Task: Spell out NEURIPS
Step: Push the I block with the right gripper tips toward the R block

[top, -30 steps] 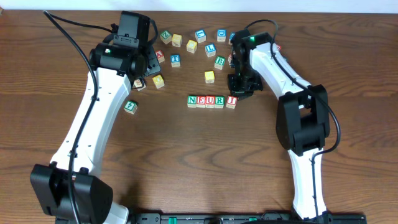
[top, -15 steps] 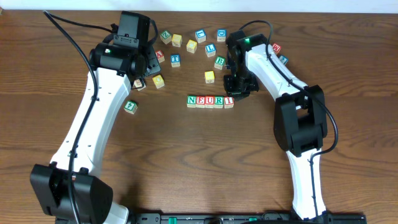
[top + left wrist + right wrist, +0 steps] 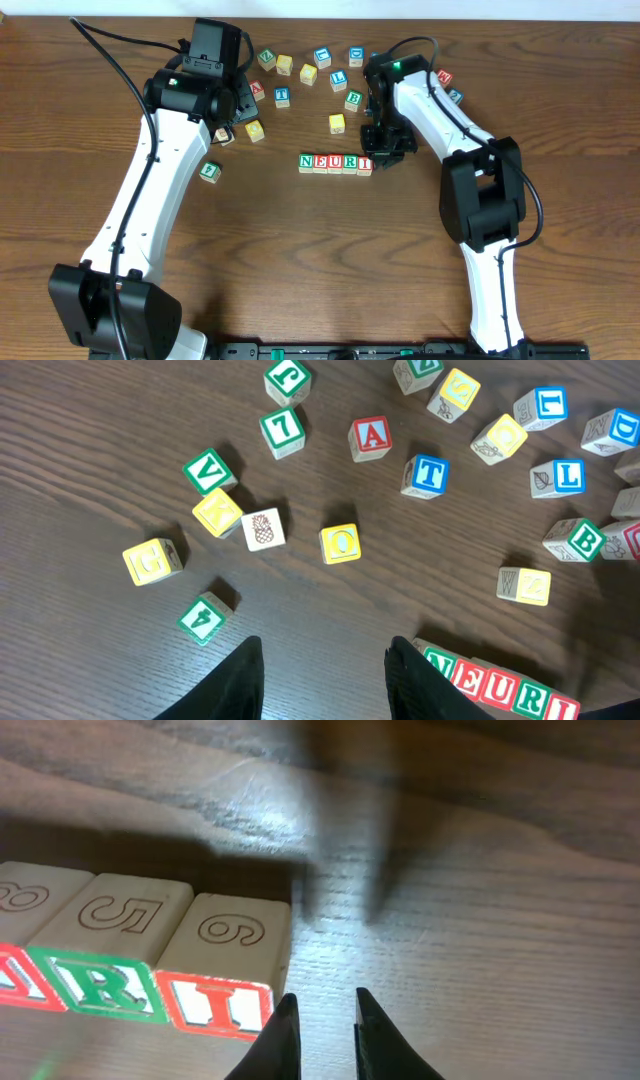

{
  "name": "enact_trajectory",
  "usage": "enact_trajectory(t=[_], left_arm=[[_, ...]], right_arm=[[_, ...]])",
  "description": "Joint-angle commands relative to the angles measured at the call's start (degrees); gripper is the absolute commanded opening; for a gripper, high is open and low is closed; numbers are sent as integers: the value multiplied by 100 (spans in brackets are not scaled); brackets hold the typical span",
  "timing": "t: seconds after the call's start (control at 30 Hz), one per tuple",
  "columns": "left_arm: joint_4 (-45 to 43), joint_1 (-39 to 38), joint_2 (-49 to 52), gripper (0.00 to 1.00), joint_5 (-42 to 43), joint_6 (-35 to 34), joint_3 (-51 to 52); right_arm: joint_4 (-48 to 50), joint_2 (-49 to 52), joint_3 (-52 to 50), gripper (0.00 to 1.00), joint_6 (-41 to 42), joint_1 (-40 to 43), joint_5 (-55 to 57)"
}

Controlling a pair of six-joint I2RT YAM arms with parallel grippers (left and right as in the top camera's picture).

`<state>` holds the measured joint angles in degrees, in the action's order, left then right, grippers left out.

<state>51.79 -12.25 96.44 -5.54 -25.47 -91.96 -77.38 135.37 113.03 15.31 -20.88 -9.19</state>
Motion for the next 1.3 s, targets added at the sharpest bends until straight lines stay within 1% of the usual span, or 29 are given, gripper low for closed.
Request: enact_trajectory(t=[0.0, 0.6, 0.63, 0.8, 0.97, 1.1, 1.27], left_arm=[[44, 24, -22, 39, -81, 35, -13], [46, 24, -22, 39, -81, 35, -13], [46, 24, -22, 39, -81, 35, -13], [46, 24, -22, 39, -81, 35, -13], [44, 24, -22, 39, -125, 35, -13], [28, 24, -22, 39, -127, 35, -13], [-7, 24, -22, 39, -127, 35, -15]], right_arm=[[-20, -13, -35, 14, 144, -116, -42], [455, -13, -35, 13, 177, -136, -42], [455, -13, -35, 13, 177, -133, -42], [433, -15, -7, 6, 127, -120, -42], [227, -15, 227, 6, -68, -52, -153], [94, -15, 457, 9, -216, -42, -195], [-4, -15, 645, 8, -264, -42, -192]])
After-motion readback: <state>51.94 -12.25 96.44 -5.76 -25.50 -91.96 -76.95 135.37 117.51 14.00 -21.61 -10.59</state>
